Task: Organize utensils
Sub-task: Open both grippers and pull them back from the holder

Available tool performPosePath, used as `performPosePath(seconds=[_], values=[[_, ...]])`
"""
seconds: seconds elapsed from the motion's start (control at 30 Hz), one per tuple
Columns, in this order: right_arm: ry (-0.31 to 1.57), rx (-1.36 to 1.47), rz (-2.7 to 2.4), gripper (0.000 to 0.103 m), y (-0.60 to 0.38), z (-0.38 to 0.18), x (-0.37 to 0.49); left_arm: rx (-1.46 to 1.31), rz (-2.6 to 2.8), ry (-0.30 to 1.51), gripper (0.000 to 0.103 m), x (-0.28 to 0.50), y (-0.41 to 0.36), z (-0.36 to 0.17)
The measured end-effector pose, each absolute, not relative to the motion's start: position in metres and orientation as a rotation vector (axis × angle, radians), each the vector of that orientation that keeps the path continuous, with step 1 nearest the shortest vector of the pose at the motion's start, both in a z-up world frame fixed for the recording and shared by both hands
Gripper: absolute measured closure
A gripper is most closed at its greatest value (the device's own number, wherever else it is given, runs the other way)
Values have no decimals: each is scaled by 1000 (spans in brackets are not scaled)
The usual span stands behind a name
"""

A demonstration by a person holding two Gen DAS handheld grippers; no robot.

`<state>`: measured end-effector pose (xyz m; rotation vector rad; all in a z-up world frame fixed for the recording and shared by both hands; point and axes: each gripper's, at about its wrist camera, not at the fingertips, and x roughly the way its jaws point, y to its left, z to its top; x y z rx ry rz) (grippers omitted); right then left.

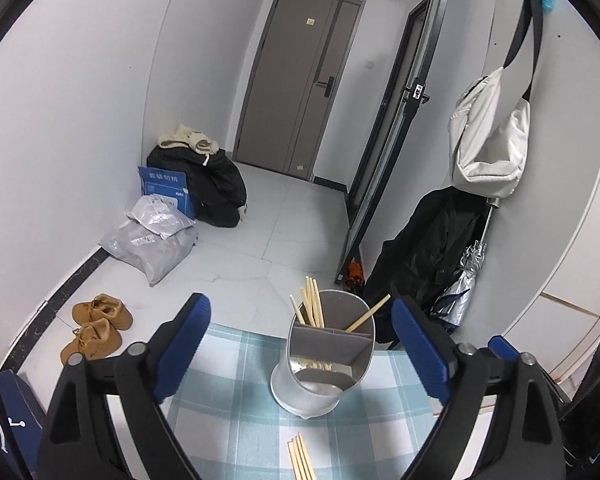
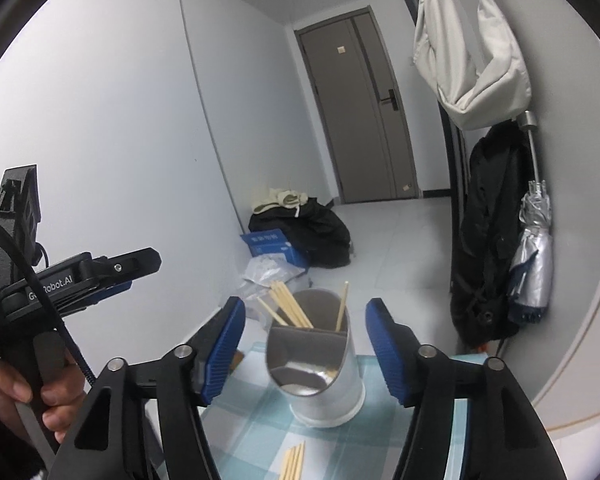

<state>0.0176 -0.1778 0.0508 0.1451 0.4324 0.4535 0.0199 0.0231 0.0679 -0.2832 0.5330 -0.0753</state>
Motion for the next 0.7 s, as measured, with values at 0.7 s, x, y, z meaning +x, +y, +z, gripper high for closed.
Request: performPosePath(seconds=[0.7], values=[[526, 174, 388, 28, -196, -22, -29, -217, -47, 608, 4, -13, 11, 6]])
